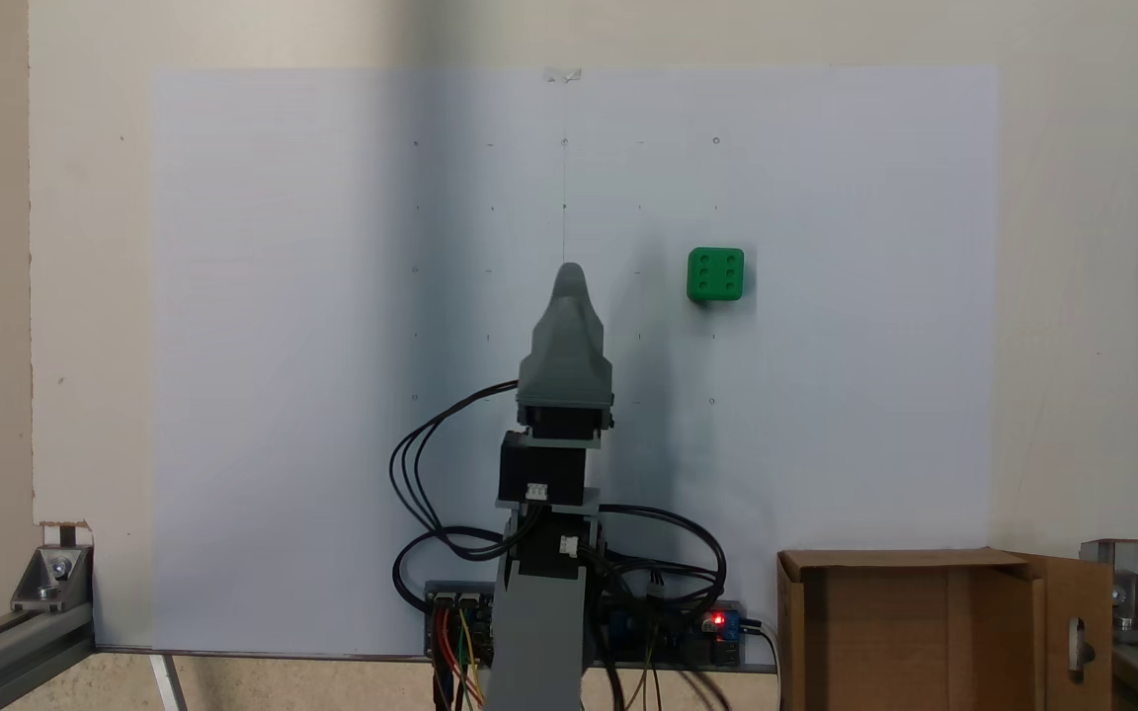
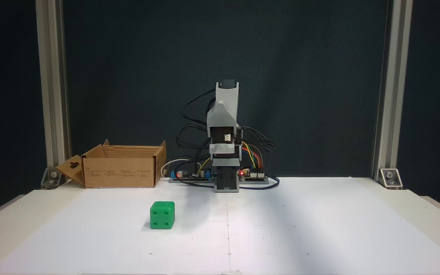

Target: Grasp a green dice and put it in the bin.

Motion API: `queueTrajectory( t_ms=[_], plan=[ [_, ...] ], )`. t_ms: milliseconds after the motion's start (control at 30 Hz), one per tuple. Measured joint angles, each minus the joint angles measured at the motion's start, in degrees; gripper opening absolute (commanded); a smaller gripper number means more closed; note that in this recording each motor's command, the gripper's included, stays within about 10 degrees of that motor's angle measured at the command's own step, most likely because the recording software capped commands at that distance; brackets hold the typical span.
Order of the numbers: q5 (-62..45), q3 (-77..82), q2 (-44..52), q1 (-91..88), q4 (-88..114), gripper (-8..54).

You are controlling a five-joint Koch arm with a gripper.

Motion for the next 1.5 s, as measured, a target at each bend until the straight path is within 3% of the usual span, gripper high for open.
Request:
queueTrajectory(
  t_ms=[267,700,1000,1500],
  plan=[
    [0.00,0.00,0.00,-6.24,0.09,44.6],
    [0.00,0.00,0.00,-0.97,1.32,43.9],
    [0.00,-8.79,0.00,-1.32,34.37,43.9],
    [0.00,-52.73,0.00,-4.75,86.22,42.7]
  ],
)
